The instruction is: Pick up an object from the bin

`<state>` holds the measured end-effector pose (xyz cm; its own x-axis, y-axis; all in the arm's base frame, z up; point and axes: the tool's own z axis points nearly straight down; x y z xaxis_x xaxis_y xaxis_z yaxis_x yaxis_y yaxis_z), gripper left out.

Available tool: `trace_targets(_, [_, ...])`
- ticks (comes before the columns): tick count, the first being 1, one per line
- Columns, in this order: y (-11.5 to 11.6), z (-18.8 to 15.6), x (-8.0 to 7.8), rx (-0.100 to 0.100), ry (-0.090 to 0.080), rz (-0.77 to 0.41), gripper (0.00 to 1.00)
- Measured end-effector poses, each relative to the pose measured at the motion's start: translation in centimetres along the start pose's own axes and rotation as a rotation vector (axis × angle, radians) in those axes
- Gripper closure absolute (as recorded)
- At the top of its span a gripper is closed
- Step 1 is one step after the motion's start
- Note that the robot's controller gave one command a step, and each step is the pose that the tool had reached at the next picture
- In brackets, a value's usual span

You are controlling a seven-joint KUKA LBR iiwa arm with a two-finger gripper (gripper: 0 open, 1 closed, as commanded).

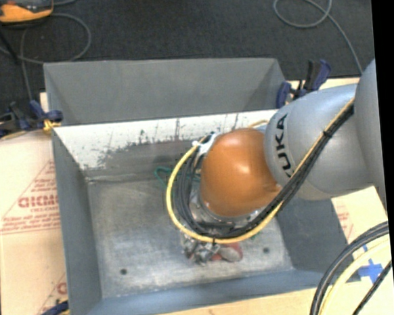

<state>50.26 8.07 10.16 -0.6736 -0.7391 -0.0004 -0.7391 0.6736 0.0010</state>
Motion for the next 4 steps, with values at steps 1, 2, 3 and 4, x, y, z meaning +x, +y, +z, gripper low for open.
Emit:
trace_targets(1, [-0.7, -2.6, 1.6, 0.004, -0.001, -0.224, 0.0])
trace_targets(2, [-1.8, -1.0, 2.1, 0.003, -0.003, -0.388, 0.0])
trace_targets(3, [-1.6, -1.3, 3.8, 0.0, 0.0, -0.531, 0.0])
trace_targets(4, [-0.9, -0.8, 4.3, 0.001, -0.002, -0.697, 0.0])
